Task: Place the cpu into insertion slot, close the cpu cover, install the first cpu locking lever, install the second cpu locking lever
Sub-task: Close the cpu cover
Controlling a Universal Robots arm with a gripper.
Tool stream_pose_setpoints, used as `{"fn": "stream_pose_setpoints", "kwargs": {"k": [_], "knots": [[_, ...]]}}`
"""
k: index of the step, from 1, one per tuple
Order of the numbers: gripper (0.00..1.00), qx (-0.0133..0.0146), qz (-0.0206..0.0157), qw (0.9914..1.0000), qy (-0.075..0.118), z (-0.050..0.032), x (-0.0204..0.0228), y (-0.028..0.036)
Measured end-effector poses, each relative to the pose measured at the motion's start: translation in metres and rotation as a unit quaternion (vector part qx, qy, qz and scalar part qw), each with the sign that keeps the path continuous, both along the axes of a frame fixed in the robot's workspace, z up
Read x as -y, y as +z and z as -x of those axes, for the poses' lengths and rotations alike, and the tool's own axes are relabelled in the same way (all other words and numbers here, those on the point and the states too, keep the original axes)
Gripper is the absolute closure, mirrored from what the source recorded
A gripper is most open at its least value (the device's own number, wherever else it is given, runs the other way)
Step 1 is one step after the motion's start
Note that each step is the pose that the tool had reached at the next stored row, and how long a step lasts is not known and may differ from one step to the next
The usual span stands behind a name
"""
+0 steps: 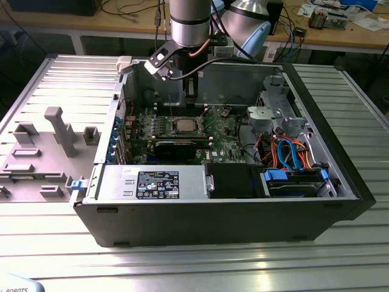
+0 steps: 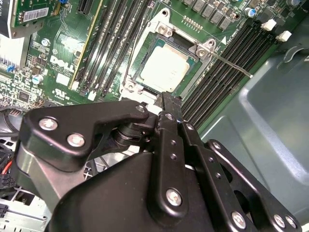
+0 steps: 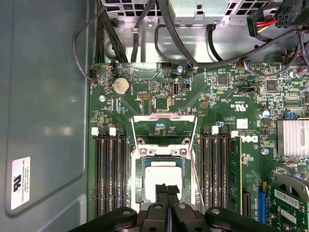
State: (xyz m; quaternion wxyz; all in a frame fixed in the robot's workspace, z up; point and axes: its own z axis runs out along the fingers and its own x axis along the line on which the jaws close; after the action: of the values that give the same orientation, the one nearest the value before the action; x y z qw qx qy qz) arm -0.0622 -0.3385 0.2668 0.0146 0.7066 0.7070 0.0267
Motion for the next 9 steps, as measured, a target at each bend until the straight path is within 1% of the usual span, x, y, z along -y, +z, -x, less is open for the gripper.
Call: {"fn": "stream_pose_setpoints", "kwargs": {"k": [3, 8, 9], "knots": [[0.89, -0.0001, 0.0001, 1.0, 0.0, -0.0018, 0.0, 0.0001], [0.89, 0.0, 0.0, 1.0, 0.0, -0.0108, -0.0001, 0.0], [0.89, 0.0001, 0.0008, 1.0, 0.0, -0.0111, -0.0002, -0.0001]]}}
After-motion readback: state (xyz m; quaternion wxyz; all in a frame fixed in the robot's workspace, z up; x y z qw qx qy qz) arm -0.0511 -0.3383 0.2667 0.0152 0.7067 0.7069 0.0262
